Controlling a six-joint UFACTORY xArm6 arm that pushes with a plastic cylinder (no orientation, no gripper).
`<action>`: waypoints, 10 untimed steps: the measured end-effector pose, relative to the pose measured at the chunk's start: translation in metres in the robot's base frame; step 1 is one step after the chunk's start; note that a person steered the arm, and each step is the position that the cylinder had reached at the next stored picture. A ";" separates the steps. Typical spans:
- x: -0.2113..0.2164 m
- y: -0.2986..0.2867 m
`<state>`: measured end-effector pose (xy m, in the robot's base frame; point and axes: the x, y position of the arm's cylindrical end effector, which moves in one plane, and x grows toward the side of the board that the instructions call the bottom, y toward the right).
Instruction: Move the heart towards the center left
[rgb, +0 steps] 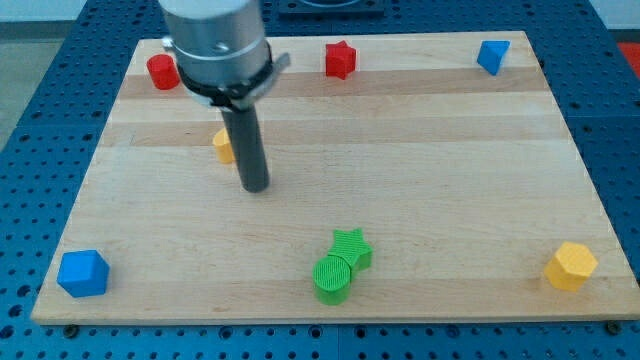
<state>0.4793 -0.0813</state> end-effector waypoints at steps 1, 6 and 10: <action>0.005 0.010; -0.069 -0.027; -0.051 -0.022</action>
<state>0.4279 -0.1036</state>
